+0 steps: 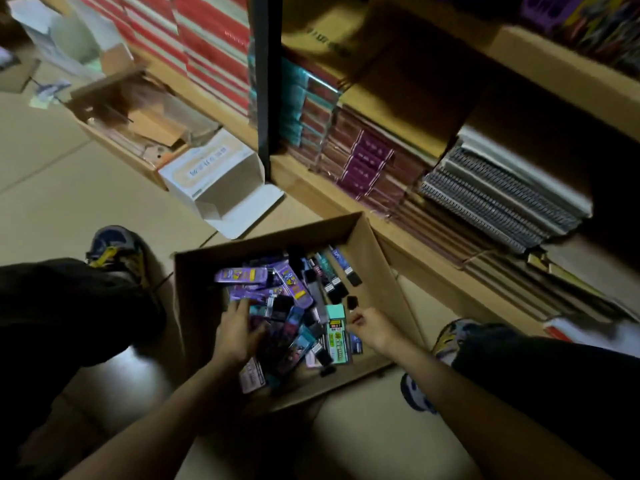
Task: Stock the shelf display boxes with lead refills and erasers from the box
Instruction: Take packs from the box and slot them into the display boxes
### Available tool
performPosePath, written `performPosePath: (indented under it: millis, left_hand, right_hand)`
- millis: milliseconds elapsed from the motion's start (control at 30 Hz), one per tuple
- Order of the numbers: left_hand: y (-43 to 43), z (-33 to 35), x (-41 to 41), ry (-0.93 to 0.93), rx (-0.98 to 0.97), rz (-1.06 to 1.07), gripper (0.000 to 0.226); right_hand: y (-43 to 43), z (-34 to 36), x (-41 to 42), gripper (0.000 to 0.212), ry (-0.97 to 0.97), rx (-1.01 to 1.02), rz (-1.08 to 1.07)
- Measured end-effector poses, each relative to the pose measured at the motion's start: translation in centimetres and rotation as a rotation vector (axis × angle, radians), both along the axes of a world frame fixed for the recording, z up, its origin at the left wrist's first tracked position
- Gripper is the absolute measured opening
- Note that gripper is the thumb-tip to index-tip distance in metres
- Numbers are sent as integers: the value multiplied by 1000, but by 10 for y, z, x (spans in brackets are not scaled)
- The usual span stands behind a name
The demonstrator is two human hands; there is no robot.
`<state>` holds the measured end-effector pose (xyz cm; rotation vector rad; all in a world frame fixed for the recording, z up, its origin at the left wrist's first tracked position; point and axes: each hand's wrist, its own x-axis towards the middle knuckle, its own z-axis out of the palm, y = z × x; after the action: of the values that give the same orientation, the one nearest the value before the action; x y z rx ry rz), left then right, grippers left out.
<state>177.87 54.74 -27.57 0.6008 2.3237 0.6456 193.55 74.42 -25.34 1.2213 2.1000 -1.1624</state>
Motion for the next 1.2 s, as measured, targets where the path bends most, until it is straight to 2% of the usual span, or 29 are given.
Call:
performPosePath:
  millis: [100, 200, 333, 400, 467, 567, 667, 733, 867, 933, 1067, 1133, 1200]
  left_hand:
    - [10, -13, -27, 140, -20, -64, 60]
    - [17, -26, -51, 224, -45, -222, 74]
    - [13, -42, -59, 218, -197, -431, 107]
    - [9, -52, -49, 219, -175, -422, 86]
    - [5, -57, -35, 231, -145, -436, 76]
    - [3, -57, -18, 277, -187, -496, 70]
    - [8, -46, -19, 337, -161, -493, 61]
    - [11, -41, -30, 360, -151, -501, 61]
    - [18, -41, -52, 260, -183, -494, 77]
    - [22, -42, -56, 229, -243, -490, 77]
    - [26, -46, -49, 35, -244, -349, 79]
    - [24, -46, -42, -56, -191, -267, 81]
    - [24, -45, -36, -112, -180, -246, 83]
  right_hand:
    - [-1, -21, -6, 23, 20, 2, -147]
    - [-7, -35, -16, 39, 47, 60, -204]
    - [-18, -49, -28, 57, -67, 354, -128]
    - [-23, -54, -32, 67, -134, 356, -200]
    - [-29, -59, -31, 74, -174, 309, -229]
    - [-38, -63, -27, 70, -182, 323, -174]
    - [-42, -61, -26, 62, -99, 320, -164]
    - [-43, -60, -26, 67, -65, 331, -175]
    - [-37, -59, -27, 78, -108, 277, -338]
    - [-29, -61, -26, 71, -106, 202, -403]
    - [-19, -66, -24, 33, -29, 3, -553]
    - [-22, -67, -25, 31, 14, -89, -649]
    - [-26, -70, -26, 35, 31, -85, -678]
